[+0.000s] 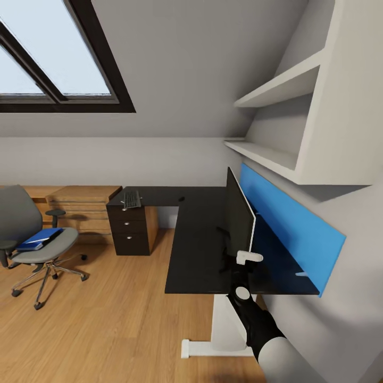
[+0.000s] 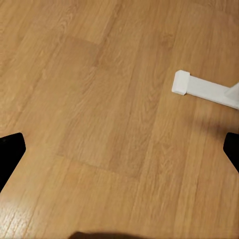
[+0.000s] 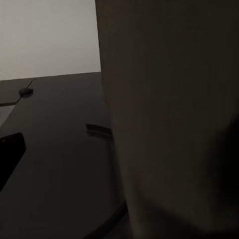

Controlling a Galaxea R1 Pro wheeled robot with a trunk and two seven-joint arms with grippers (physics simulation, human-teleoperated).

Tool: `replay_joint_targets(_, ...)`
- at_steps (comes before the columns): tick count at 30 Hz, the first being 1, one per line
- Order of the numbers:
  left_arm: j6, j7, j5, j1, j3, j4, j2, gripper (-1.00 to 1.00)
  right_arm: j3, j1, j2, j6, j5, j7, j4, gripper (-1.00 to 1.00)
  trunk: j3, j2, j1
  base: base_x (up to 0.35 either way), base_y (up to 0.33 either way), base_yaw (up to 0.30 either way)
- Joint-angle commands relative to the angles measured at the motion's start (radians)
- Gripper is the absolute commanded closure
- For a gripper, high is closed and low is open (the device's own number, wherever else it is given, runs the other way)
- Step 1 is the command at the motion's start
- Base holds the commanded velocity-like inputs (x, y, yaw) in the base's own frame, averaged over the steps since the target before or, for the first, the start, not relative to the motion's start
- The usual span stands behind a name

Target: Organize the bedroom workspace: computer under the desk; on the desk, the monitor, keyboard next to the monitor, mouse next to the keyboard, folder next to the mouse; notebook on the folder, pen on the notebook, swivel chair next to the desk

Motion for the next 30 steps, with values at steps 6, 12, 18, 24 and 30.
replay_joint_targets(6, -0.004, 0.001, 0.001, -0.001, 0.002, 0.0, -0.001, -1.0, 0.004, -0.001, 0.0, -0.002, 0.0, -0.007, 0.001, -1.0, -0.001, -0.001, 0.0, 0.0, -0.084, 0.0)
replay_joint_targets(12, -0.004, 0.001, 0.001, -0.001, 0.002, 0.0, -0.001, -1.0, 0.004, -0.001, 0.0, -0.002, 0.0, -0.006, 0.001, -1.0, -0.001, -0.001, 0.0, 0.0, -0.141, 0.0)
replay_joint_targets(18, -0.004, 0.001, 0.001, -0.001, 0.002, 0.0, -0.001, -1.0, 0.005, -0.001, 0.0, -0.002, 0.0, -0.006, 0.002, -1.0, -0.001, -0.001, 0.0, 0.0, -0.022, 0.0)
replay_joint_targets(24, -0.004, 0.001, 0.001, -0.001, 0.002, 0.0, -0.001, -1.0, 0.007, -0.001, 0.0, -0.002, 0.0, -0.006, 0.018, -1.0, -0.001, -0.001, 0.0, 0.001, -0.003, 0.0)
replay_joint_targets(30, -0.004, 0.001, 0.001, -0.001, 0.002, 0.0, -0.001, -1.0, 0.008, -0.001, 0.0, -0.003, 0.001, -0.006, 0.026, -1.0, -0.001, -0.001, 0.0, 0.115, 0.0, 0.0)
